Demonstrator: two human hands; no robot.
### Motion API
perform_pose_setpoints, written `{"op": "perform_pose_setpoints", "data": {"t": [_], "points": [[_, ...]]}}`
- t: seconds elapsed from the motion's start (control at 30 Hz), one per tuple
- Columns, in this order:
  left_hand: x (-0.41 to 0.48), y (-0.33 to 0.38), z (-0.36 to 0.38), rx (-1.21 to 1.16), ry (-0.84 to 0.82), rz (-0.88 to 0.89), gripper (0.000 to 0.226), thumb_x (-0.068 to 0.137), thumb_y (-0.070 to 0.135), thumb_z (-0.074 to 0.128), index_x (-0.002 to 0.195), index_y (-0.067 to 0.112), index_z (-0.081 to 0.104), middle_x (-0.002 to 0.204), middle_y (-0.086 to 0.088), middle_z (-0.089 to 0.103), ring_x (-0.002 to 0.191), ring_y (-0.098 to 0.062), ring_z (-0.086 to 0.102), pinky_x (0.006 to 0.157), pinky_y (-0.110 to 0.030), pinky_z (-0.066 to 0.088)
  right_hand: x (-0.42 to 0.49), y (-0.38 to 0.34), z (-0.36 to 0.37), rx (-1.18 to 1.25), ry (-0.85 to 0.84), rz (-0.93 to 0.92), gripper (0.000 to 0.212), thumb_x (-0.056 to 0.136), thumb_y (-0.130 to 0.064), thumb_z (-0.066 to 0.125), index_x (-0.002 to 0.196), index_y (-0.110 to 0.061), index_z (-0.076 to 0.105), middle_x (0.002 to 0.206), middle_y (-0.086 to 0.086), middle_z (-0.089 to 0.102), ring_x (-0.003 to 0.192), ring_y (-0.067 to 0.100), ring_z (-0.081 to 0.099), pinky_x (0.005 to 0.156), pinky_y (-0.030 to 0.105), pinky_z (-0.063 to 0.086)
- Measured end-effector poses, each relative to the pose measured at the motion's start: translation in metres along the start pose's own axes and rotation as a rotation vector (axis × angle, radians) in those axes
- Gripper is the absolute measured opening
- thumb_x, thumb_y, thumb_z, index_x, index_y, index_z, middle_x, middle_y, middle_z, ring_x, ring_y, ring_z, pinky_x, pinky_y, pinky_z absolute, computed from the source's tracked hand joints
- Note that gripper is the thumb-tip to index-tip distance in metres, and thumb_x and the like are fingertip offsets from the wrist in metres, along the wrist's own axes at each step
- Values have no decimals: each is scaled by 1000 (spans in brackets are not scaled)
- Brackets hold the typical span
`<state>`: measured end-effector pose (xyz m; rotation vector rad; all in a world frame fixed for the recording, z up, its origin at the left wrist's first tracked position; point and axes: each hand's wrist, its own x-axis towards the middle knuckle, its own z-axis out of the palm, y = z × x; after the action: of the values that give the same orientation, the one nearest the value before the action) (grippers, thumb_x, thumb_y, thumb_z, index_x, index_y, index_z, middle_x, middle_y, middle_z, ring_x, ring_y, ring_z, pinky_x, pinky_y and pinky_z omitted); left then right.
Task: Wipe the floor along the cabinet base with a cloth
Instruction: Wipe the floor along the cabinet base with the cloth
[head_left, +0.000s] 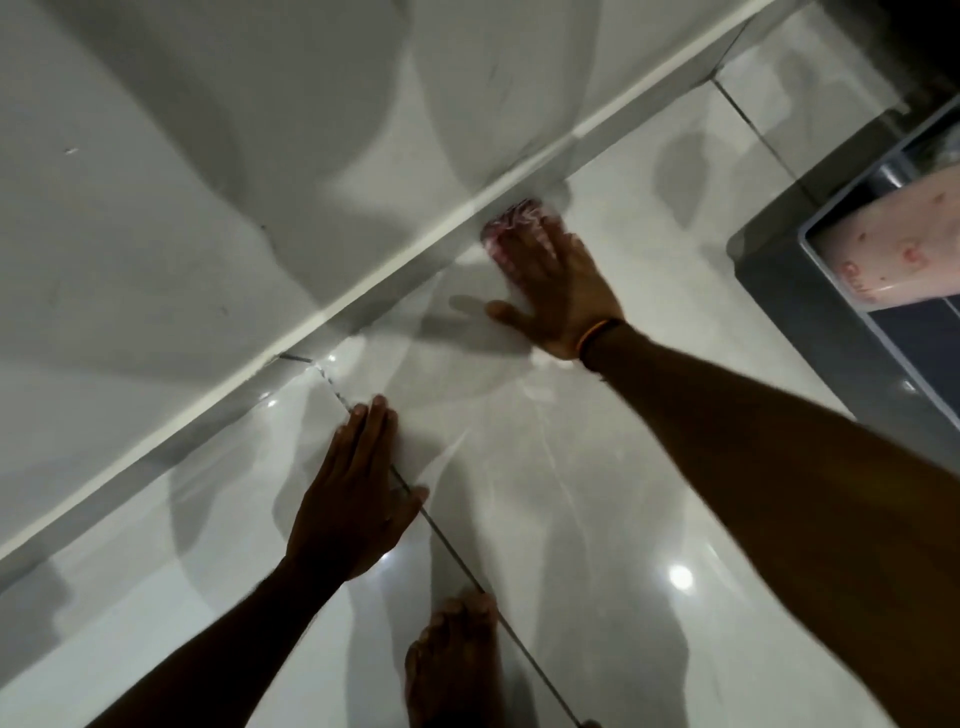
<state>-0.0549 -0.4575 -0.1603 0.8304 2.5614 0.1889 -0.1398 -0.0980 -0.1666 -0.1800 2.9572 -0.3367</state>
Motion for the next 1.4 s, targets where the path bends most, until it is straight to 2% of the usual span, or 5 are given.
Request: {"op": "perform_pose_setpoints", "data": {"t": [0.4, 0.6, 0.77, 0.93, 1.4], "points": [[1, -2, 0, -31, 63, 18, 94, 100, 70, 36, 167, 5, 19, 180, -10, 10, 167, -29, 8, 129, -49, 23, 30, 105, -51, 136, -49, 602, 121, 88, -99, 13, 174, -15, 0, 184, 8, -5, 170, 36, -14, 140, 56, -2], [1, -3, -1, -22, 109, 77, 94, 101, 68, 38, 165, 1, 21, 179, -13, 13, 166, -34, 13, 133, -43, 15, 10, 80, -42, 64, 43, 303, 119, 86, -103, 19, 172, -21, 27, 182, 13, 19, 171, 35, 10, 139, 55, 10], [7, 0, -4, -14, 167, 131, 94, 94, 55, 59, 161, -5, 31, 175, -20, 22, 163, -41, 22, 126, -53, 29, 32, 99, -62, 210, 189, 575, 115, 89, -98, 21, 164, -13, 40, 180, 16, 21, 169, 36, 13, 139, 50, 8], [8, -6, -5, -5, 207, 160, 96, 91, 57, 64, 160, -3, 35, 174, -19, 28, 160, -39, 29, 125, -51, 33, 61, 165, -67, 140, 53, 779, 132, 81, -104, -4, 174, -11, -1, 183, 15, -10, 171, 31, -11, 140, 54, -4], [7, -7, -14, -11, 187, 188, 92, 97, 55, 60, 161, -5, 32, 174, -19, 26, 162, -37, 26, 125, -54, 35, -5, -15, -22, 140, -118, 128, 125, 75, -107, 23, 174, -31, 16, 183, 2, 16, 171, 32, 6, 140, 51, 5]]}}
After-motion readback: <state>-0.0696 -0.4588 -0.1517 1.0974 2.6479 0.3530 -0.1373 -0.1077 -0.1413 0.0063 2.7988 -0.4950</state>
